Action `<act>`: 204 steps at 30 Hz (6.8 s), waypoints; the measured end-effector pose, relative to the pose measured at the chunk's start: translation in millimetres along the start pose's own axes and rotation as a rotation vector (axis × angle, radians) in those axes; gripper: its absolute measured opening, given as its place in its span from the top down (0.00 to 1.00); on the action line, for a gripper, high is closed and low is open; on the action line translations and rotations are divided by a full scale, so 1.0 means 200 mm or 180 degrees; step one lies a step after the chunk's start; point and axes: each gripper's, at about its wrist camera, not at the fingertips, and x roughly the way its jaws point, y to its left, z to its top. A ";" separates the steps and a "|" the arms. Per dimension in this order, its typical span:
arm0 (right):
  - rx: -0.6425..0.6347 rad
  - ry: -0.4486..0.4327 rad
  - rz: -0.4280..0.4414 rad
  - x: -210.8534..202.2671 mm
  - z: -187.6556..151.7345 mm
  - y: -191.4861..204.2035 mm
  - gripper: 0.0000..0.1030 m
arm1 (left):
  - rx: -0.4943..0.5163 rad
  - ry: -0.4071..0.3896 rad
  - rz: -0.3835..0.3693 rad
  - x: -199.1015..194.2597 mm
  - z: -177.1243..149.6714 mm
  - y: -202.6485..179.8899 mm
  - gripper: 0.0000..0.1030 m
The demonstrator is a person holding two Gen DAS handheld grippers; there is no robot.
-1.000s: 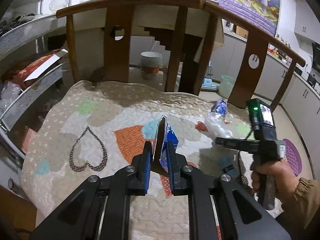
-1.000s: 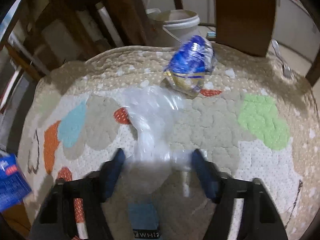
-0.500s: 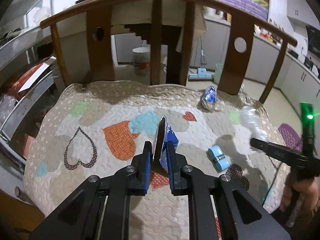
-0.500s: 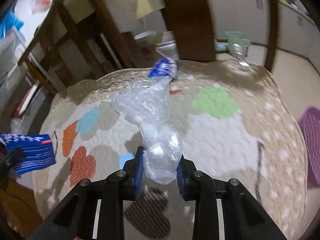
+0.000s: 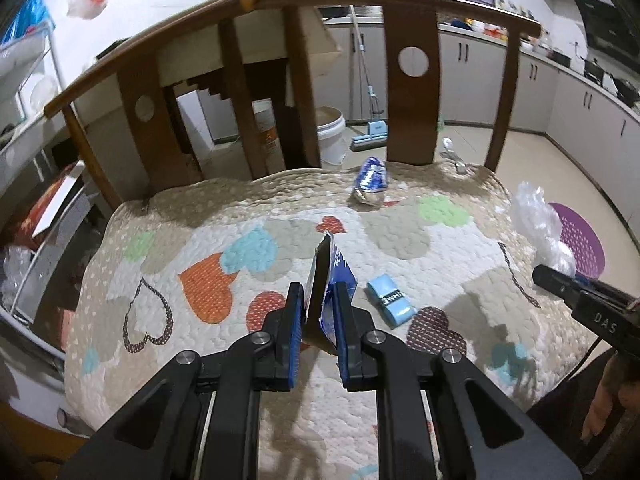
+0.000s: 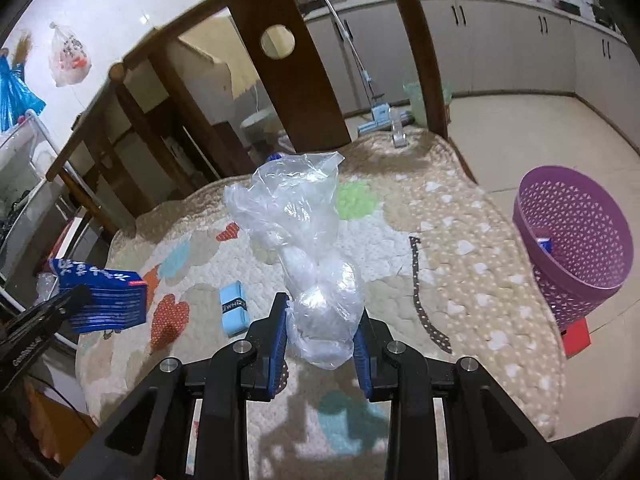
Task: Collect trash
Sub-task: 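Lift the blue box and plastic bag toward the purple wastebasket, then carry the blue box and plastic bag over the wastebasket and release both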
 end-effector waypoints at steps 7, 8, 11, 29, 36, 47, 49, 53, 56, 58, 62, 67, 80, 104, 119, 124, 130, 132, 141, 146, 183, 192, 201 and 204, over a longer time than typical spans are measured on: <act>-0.0250 -0.0179 0.0018 -0.14 -0.04 0.10 0.70 | 0.0141 -0.0032 -0.0015 -0.07 0.00 -0.10 0.86; -0.0287 -0.0194 0.0017 -0.15 -0.04 0.11 0.70 | 0.0158 -0.0042 -0.0026 -0.08 0.00 -0.11 0.86; -0.0378 -0.0242 0.0018 -0.19 -0.06 0.15 0.70 | 0.0203 -0.0063 -0.0060 -0.11 0.00 -0.14 0.86; -0.0430 -0.0212 0.0049 -0.25 -0.09 0.21 0.70 | 0.0122 -0.0064 -0.0162 -0.16 -0.01 -0.12 0.86; -0.0454 -0.0197 0.0062 -0.25 -0.09 0.22 0.69 | 0.0081 -0.0057 -0.0178 -0.18 -0.01 -0.12 0.86; -0.0473 -0.0169 0.0080 -0.24 -0.10 0.23 0.69 | 0.0075 -0.0025 -0.0185 -0.17 -0.02 -0.11 0.86; -0.0474 -0.0168 0.0079 -0.24 -0.10 0.23 0.69 | 0.0077 -0.0024 -0.0183 -0.17 -0.02 -0.11 0.86; -0.0475 -0.0163 0.0081 -0.24 -0.11 0.24 0.69 | 0.0077 -0.0010 -0.0178 -0.16 -0.03 -0.12 0.86; -0.0468 -0.0149 0.0078 -0.24 -0.11 0.24 0.69 | 0.0073 0.0006 -0.0178 -0.15 -0.03 -0.12 0.86; -0.0463 -0.0139 0.0074 -0.23 -0.11 0.24 0.69 | 0.0071 0.0020 -0.0181 -0.15 -0.04 -0.12 0.86; -0.0445 -0.0118 0.0074 -0.23 -0.11 0.23 0.69 | 0.0067 0.0041 -0.0178 -0.14 -0.04 -0.13 0.86; -0.0434 -0.0100 0.0080 -0.23 -0.11 0.22 0.69 | 0.0049 0.0065 -0.0192 -0.14 -0.04 -0.13 0.86; -0.0404 -0.0067 0.0090 -0.22 -0.12 0.21 0.68 | 0.0047 0.0110 -0.0201 -0.13 -0.05 -0.13 0.86; -0.0348 -0.0057 0.0109 -0.21 -0.14 0.19 0.68 | 0.0126 0.0200 -0.0180 -0.09 -0.07 -0.18 0.86; -0.0067 -0.0092 0.0024 -0.18 -0.14 -0.02 0.68 | 0.0432 0.0224 -0.0162 0.03 0.03 -0.34 0.86; 0.0087 -0.0154 -0.0082 -0.17 -0.09 -0.17 0.68 | 0.0519 0.0206 -0.0266 0.07 0.11 -0.46 0.86; 0.0292 -0.0353 -0.0359 -0.20 0.01 -0.44 0.68 | 0.0569 0.0132 -0.0565 0.12 0.26 -0.66 0.86; 0.0351 -0.0436 -0.0537 -0.21 0.05 -0.54 0.68 | 0.0587 0.0118 -0.0693 0.14 0.31 -0.75 0.86; 0.0681 -0.0571 -0.1006 -0.21 0.19 -1.02 0.68 | 0.0878 0.0040 -0.0961 0.28 0.52 -1.22 0.86; 0.0871 -0.0583 -0.1047 -0.15 0.29 -1.21 0.68 | 0.1159 0.0004 -0.0988 0.39 0.59 -1.51 0.86; 0.1532 -0.0539 -0.1020 -0.09 0.25 -1.62 0.68 | 0.1803 0.0146 -0.1155 0.71 0.59 -2.16 0.86; 0.1550 -0.0532 -0.1008 -0.09 0.25 -1.62 0.68 | 0.1747 0.0280 -0.1188 0.78 0.58 -2.19 0.86; 0.1555 -0.0520 -0.0995 -0.08 0.26 -1.62 0.68 | 0.1665 0.0288 -0.1105 0.83 0.57 -2.20 0.85; 0.1558 -0.0506 -0.1017 -0.08 0.26 -1.62 0.66 | 0.1634 0.0314 -0.1141 0.83 0.57 -2.19 0.66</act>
